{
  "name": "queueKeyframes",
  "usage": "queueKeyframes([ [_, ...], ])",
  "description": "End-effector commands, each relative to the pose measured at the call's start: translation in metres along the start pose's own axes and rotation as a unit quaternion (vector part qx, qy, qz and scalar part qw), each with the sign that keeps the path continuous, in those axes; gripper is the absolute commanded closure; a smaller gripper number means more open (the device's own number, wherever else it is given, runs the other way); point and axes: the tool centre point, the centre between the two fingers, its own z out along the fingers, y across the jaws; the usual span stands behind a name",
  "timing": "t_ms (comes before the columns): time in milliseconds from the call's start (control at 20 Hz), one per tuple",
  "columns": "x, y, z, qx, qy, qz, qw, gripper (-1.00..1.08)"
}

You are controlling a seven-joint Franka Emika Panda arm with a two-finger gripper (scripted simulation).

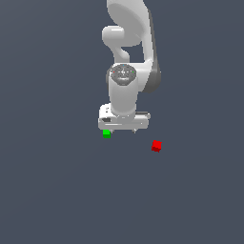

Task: Stack the red cube on top of the green cube.

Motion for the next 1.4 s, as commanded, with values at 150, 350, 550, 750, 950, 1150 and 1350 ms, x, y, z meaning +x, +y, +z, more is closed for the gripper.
queueKeyframes([
  [150,0.000,-0.002,0.001,0.000,0.000,0.002,1.0000,-0.92],
  [350,-0.001,-0.010,0.004,0.000,0.001,0.008,1.0000,-0.92],
  [550,-0.002,-0.024,0.011,0.000,0.003,0.021,0.9998,-0.92],
  [750,-0.003,-0.044,0.020,0.000,0.006,0.038,0.9992,-0.92],
  [950,-0.003,-0.071,0.032,0.000,0.010,0.061,0.9981,-0.92],
  [1150,-0.001,-0.102,0.045,0.000,0.014,0.087,0.9961,-0.92],
  [1350,0.002,-0.129,0.057,0.000,0.018,0.110,0.9937,-0.92],
])
